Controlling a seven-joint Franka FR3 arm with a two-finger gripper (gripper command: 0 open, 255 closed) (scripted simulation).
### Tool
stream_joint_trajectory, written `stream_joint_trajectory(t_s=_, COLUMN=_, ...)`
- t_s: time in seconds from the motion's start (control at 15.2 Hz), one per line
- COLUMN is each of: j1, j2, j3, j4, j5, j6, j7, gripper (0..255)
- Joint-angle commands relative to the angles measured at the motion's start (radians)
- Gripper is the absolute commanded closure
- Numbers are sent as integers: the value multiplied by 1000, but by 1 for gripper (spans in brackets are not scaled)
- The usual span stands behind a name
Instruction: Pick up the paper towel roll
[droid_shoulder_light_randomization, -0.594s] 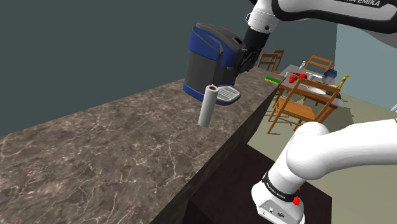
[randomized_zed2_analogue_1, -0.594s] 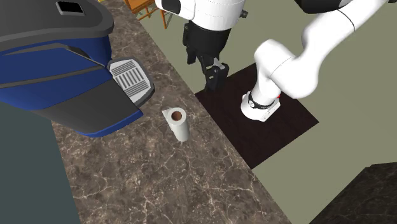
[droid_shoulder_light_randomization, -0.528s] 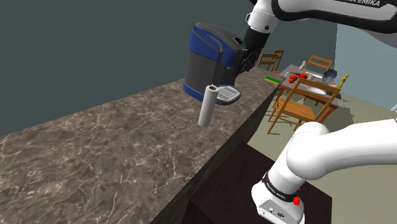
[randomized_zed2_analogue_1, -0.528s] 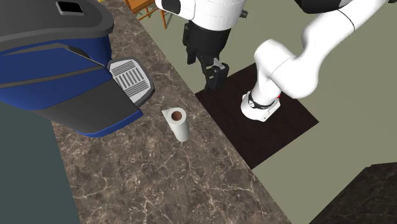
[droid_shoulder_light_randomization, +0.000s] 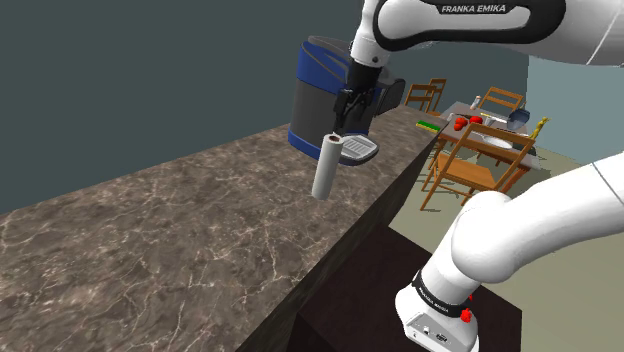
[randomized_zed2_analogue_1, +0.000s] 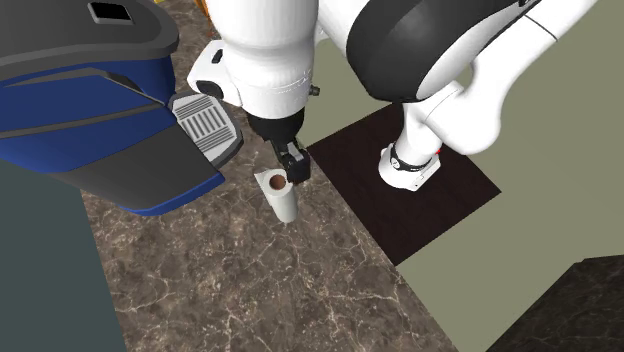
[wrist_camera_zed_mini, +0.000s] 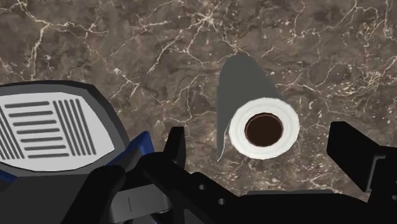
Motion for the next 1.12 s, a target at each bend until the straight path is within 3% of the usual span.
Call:
stream_joint_trajectory(t_s=0.0, j1=11, j2=81, j3=0, j4=27, j5=12, j6=39, j7=-4, gripper=0)
stream_joint_trajectory(t_s=0.13, j1=18, j2=151, j3=-3, j4=53, j5=22, j6=69, j7=-12, gripper=0)
stream_joint_trajectory(t_s=0.73, j1=17, j2=164, j3=-6, j4=-38, j5=20, j6=173, j7=-10, gripper=0)
stream_joint_trajectory(t_s=0.79, j1=17, j2=163, j3=-6, j4=-38, j5=20, j6=172, j7=-11, gripper=255)
stream_joint_trajectory(t_s=1.06, j1=17, j2=164, j3=-6, j4=-37, j5=20, j6=173, j7=-11, gripper=255)
